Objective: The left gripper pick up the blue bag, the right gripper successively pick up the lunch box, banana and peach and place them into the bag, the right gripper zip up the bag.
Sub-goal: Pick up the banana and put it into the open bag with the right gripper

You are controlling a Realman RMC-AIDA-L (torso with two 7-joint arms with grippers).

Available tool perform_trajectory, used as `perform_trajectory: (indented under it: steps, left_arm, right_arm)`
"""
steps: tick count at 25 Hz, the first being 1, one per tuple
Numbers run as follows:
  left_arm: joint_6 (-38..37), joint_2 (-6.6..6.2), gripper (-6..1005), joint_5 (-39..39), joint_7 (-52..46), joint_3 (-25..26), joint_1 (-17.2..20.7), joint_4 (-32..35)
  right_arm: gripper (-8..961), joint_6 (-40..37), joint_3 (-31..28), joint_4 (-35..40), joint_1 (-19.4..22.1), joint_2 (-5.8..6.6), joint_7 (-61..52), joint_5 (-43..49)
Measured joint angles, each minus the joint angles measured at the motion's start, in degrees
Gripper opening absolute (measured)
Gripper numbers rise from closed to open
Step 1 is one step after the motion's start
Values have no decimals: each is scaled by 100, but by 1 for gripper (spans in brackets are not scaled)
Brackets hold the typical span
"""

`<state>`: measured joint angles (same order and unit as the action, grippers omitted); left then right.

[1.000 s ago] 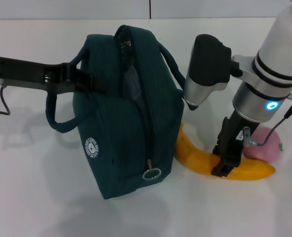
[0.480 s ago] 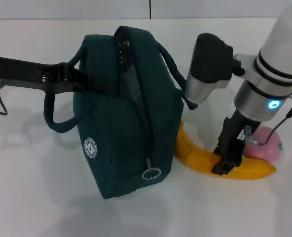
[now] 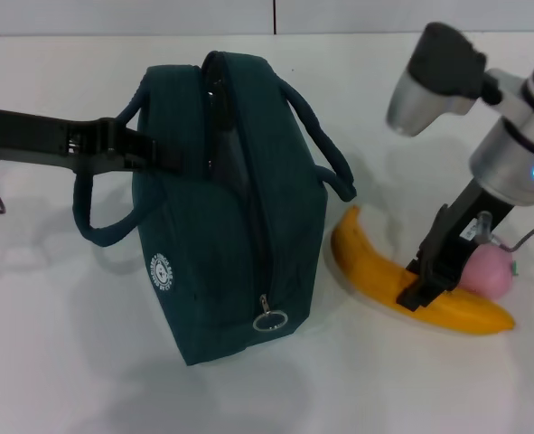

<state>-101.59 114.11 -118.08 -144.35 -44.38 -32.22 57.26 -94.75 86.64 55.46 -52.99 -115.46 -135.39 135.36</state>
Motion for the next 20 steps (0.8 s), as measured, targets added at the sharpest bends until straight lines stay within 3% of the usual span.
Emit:
perform_trajectory:
  steps: [5,14,20]
  left_arm:
    - [0,-15,35,1,2,0,6,-75]
    - [-33,-10,35,5,4,0,7,-78]
    - [-47,-13,36,75,3,57,6,-108]
  right_arm:
    - [395,-121,-874,103,262,38,68,1]
    - [396,-919,-3114,950,720,193,220,-210]
    - [396,-1037,-3816,1661,1152,275,383,-1582]
